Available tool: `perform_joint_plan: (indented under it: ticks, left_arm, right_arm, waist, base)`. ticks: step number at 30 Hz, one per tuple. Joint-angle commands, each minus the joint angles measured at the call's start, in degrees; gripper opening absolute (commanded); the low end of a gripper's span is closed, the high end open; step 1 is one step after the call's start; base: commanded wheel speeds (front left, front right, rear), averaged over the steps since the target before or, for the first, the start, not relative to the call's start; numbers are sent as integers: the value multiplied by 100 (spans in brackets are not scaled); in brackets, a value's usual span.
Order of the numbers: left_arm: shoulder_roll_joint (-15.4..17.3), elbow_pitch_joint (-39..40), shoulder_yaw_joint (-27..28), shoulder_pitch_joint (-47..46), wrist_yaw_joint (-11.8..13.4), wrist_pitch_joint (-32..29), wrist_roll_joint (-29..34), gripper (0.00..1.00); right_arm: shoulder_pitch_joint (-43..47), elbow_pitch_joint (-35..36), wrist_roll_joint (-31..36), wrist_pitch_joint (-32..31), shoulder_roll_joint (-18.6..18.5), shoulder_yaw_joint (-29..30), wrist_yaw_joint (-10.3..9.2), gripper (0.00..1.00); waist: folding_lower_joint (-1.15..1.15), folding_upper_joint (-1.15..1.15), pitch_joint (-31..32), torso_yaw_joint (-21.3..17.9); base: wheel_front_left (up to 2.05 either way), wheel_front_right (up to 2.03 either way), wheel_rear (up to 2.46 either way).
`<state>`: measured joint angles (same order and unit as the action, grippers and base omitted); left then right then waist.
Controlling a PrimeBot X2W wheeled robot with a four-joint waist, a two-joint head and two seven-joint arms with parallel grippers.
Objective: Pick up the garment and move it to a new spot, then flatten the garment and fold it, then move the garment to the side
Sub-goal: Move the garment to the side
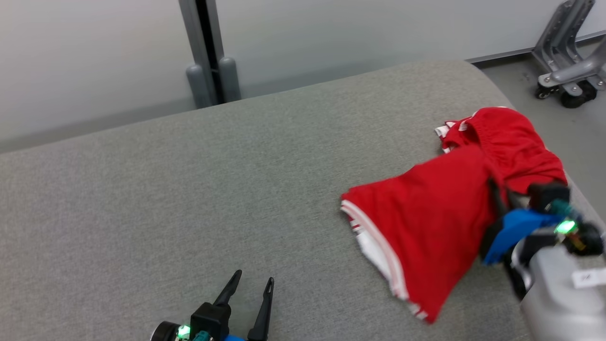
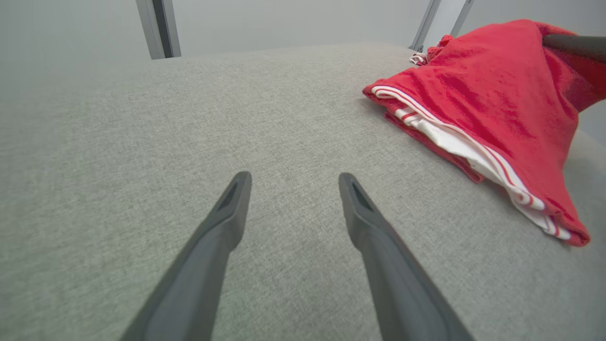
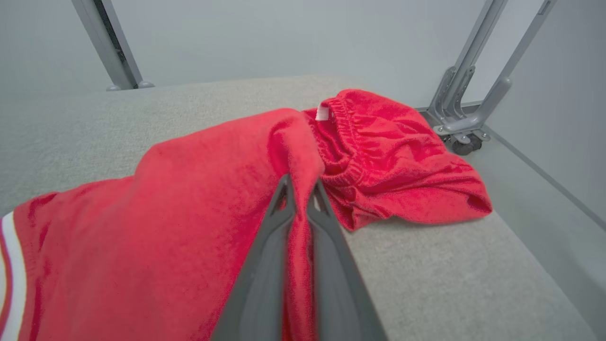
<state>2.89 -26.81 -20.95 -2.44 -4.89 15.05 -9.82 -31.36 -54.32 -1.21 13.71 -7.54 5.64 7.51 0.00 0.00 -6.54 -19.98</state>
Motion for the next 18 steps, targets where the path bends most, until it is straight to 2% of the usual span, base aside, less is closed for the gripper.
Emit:
perform_joint_plan:
  ticks: [1, 5, 11, 12, 13, 14, 18]
  left_arm:
    - [4, -15, 80, -137, -43, 16, 84, 100]
    - [11, -37, 177, -189, -86, 16, 197, 100]
    - [24, -40, 306, -305, -167, 15, 337, 100]
    - [24, -43, 323, -311, -174, 16, 341, 100]
    - [23, -46, 339, -322, -186, 16, 358, 100]
    - [21, -44, 358, -339, -195, 16, 374, 100]
    - [17, -35, 472, -381, -216, 15, 376, 100]
  right_arm:
    - [-377, -38, 182, -41, -210, 130, -4, 0]
    - [-847, -161, 548, -132, -479, 542, -4, 0]
    - [-1223, -95, 1670, -460, -1015, 2035, -4, 0]
    - [-1206, -26, 1870, -515, -1056, 2351, -4, 27]
    - [-1165, 72, 2107, -571, -1057, 2656, -3, 41]
    - [-1119, 183, 2329, -617, -1018, 2965, -3, 100]
    - [-1074, 530, 2992, -461, -657, 3744, -2, 100]
  waist:
    - [0, 0, -143, 142]
    - [0, 0, -275, 267]
    - [0, 0, -462, 508]
    - [0, 0, -484, 536]
    - [0, 0, -497, 559]
    - [0, 0, -509, 581]
    - [0, 0, -518, 622]
  base:
    - [0, 0, 0]
    - [0, 0, 0]
    - [0, 0, 0]
    - [0, 0, 0]
    - [0, 0, 0]
    - [0, 0, 0]
    - [0, 0, 0]
